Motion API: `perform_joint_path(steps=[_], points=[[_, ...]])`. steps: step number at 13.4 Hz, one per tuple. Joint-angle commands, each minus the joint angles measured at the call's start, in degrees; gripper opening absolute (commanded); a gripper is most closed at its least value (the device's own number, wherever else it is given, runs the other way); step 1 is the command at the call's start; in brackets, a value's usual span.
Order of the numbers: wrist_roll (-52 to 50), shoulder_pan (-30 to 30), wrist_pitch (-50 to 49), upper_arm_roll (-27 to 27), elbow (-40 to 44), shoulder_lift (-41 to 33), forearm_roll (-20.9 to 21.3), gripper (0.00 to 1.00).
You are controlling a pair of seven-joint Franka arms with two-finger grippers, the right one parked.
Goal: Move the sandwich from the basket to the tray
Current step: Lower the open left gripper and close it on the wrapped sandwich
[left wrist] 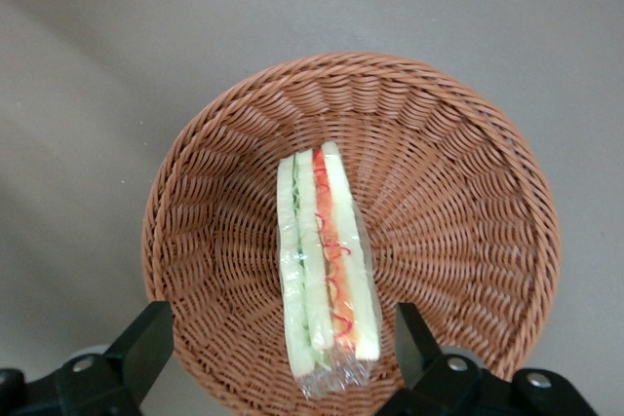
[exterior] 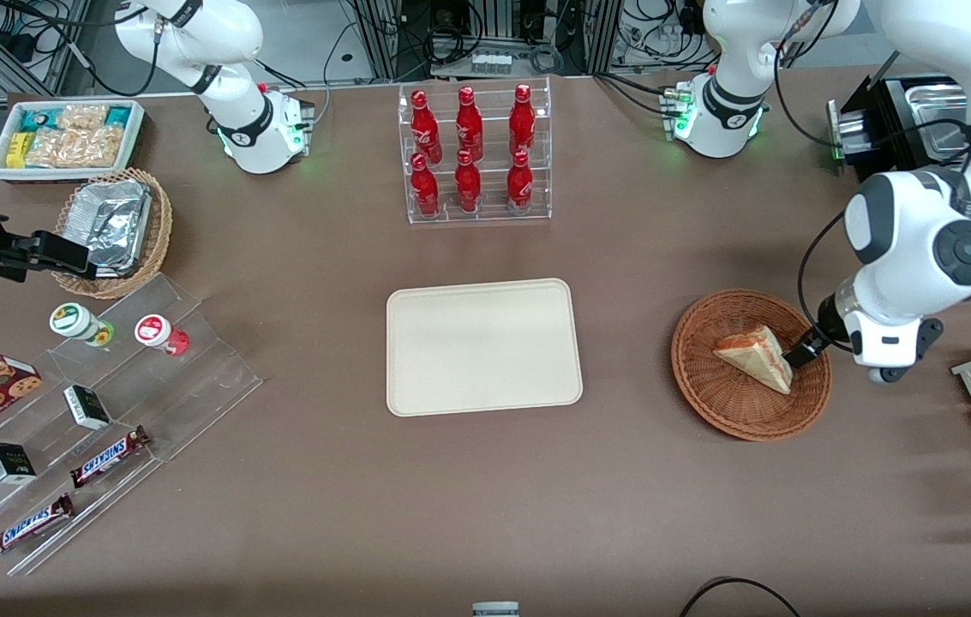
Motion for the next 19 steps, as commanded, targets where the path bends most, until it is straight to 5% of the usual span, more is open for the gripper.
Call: perform_joint_path(steps=[1,16,19], points=[[-5.77,-0.02,3.51,-0.1,-3.96,-2.33,0.71,1.0],[-14.3,-0.73,8.96,-3.8,-3.87,5.13,-0.26,1.0],[-14.48,-0.73,10.19,-3.8,-3.96,6.37,-0.34,0.74]])
